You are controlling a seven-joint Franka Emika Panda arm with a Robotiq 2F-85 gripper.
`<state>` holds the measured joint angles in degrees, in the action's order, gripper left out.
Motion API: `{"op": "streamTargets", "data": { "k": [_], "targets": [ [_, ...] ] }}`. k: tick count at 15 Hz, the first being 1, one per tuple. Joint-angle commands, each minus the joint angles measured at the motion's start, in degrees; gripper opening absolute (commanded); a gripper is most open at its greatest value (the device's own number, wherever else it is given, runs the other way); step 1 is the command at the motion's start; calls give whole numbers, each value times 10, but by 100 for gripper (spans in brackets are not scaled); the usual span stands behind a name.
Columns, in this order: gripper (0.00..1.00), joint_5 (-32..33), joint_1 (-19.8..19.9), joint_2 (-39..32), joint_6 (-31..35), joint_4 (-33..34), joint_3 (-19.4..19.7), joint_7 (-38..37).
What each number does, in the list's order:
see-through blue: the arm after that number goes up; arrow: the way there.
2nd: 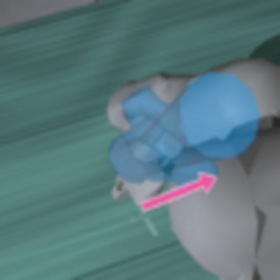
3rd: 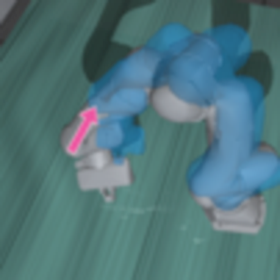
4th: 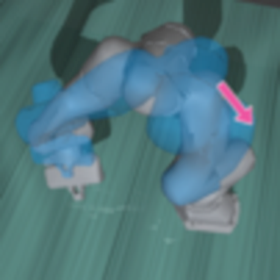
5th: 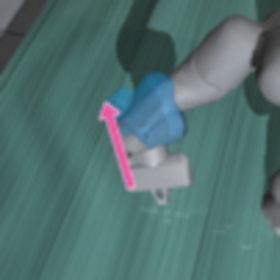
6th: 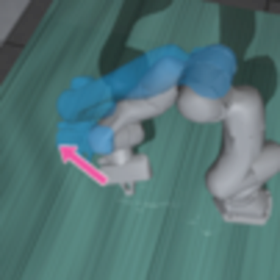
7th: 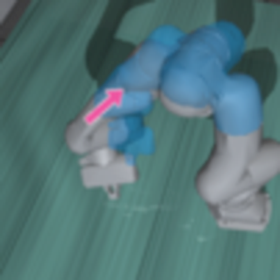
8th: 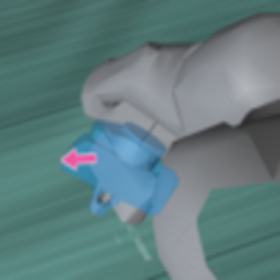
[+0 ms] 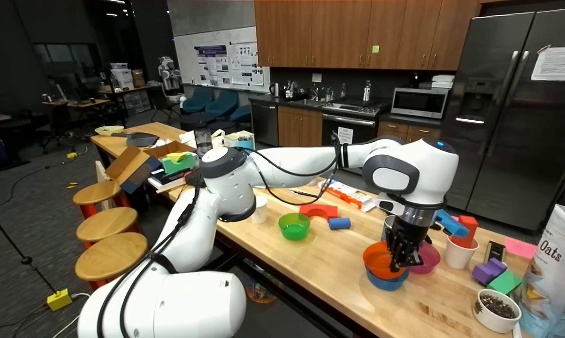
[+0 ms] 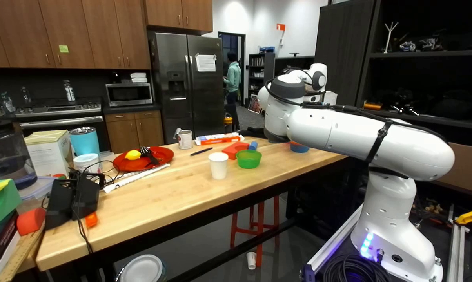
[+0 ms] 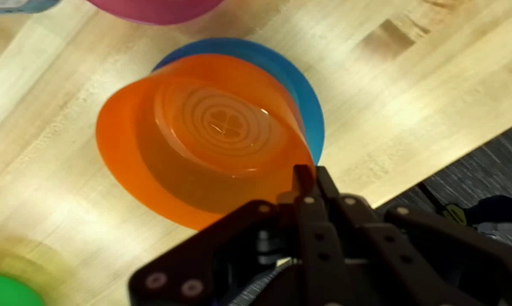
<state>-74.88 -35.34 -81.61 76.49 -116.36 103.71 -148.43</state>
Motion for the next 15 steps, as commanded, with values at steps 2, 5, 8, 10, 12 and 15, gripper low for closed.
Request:
{"op": "streamTargets", "data": {
  "k": [2, 5, 8, 10, 12, 15],
  "targets": [
    [29, 14, 14, 78, 20, 43, -50, 9],
    [41, 28, 15, 104, 32, 45, -71, 9],
    [60, 47, 11, 125, 49, 38, -76, 6],
    [73, 64, 4, 139, 60, 32, -73, 3],
    [86, 81, -3, 153, 71, 27, -67, 0],
    [100, 102, -24, 172, 94, 10, -51, -3]
  ]
}}
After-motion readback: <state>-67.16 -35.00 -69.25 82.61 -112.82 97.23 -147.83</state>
